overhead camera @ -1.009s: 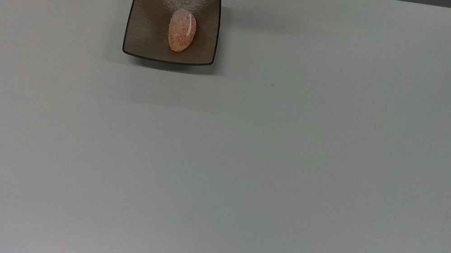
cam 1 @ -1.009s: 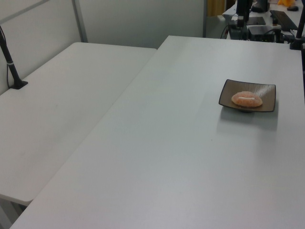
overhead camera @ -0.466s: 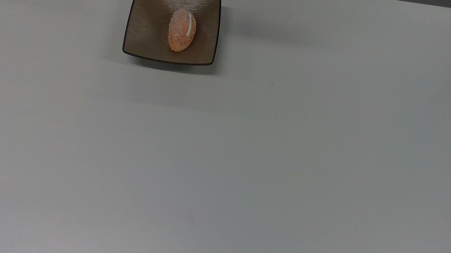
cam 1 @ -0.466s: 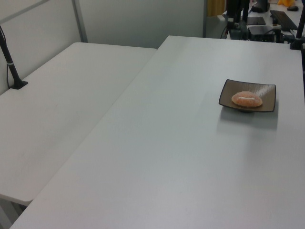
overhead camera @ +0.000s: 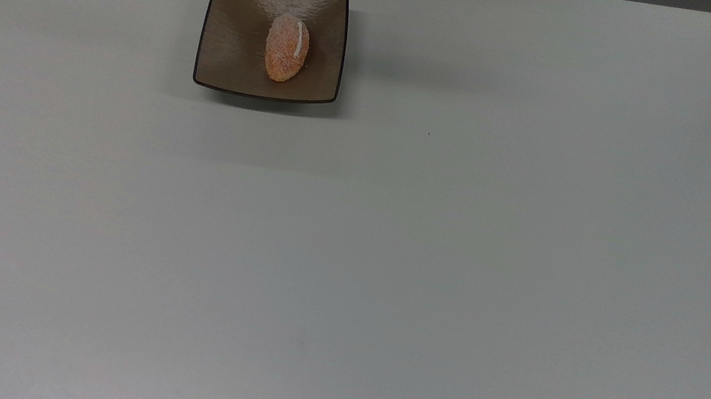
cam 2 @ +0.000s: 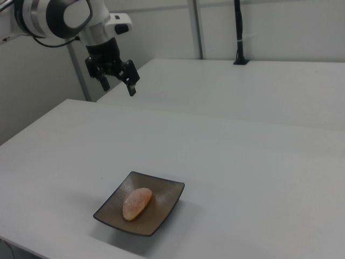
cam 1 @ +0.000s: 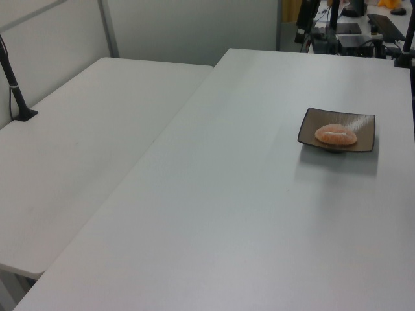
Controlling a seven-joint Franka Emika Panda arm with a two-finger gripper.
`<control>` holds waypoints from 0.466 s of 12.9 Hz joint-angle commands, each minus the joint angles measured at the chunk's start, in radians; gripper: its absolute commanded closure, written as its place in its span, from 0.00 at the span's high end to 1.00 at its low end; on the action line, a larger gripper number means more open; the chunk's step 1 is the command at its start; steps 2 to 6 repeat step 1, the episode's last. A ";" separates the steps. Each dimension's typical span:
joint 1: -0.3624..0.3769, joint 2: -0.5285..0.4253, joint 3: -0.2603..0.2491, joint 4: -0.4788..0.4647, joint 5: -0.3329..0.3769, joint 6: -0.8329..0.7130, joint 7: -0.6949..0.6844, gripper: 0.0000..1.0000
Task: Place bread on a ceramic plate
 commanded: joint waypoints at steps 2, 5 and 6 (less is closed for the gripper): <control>0.012 -0.017 -0.010 -0.023 -0.012 0.018 -0.012 1.00; 0.012 -0.017 -0.010 -0.023 -0.012 0.018 -0.012 1.00; 0.012 -0.017 -0.010 -0.023 -0.012 0.018 -0.012 1.00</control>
